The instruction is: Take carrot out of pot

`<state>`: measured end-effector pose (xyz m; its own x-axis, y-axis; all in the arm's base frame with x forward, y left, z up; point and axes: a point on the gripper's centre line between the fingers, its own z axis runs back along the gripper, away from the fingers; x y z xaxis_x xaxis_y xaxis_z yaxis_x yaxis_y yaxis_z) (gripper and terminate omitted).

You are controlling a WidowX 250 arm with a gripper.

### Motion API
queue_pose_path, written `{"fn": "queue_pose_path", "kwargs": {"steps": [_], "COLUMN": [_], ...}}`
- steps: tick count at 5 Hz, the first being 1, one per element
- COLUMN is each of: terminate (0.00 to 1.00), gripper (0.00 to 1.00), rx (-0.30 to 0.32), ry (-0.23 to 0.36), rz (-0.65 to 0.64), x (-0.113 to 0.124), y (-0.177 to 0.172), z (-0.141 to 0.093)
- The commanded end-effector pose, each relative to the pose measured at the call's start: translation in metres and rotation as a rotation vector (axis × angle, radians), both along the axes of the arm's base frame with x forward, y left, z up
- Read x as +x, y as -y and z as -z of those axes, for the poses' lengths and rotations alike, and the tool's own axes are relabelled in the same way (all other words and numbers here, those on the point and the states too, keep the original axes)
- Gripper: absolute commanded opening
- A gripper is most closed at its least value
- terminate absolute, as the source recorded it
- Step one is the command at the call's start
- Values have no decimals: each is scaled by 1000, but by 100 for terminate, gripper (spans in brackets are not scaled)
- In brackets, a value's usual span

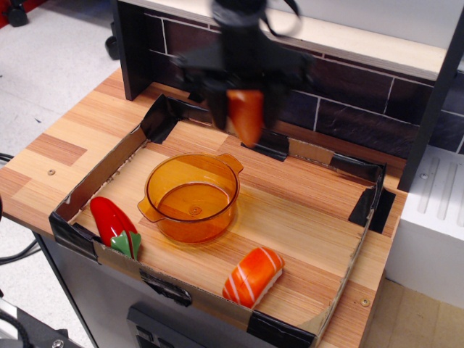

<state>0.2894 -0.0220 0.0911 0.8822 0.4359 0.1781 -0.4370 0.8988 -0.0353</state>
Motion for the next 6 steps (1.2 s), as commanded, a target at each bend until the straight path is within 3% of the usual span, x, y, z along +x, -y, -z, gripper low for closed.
{"fn": "queue_pose_path", "kwargs": {"steps": [1,4,5,6], "terminate": [0,0,0,0], "gripper": [0,0,100,100], "rx": [25,60,79,75], "ry": [-36,-113,-124,-140], "rz": [29,-9,-3,2], "x": [17,27,27,27], "y": [31,30,28,26], "z": [33,72,75,73]}}
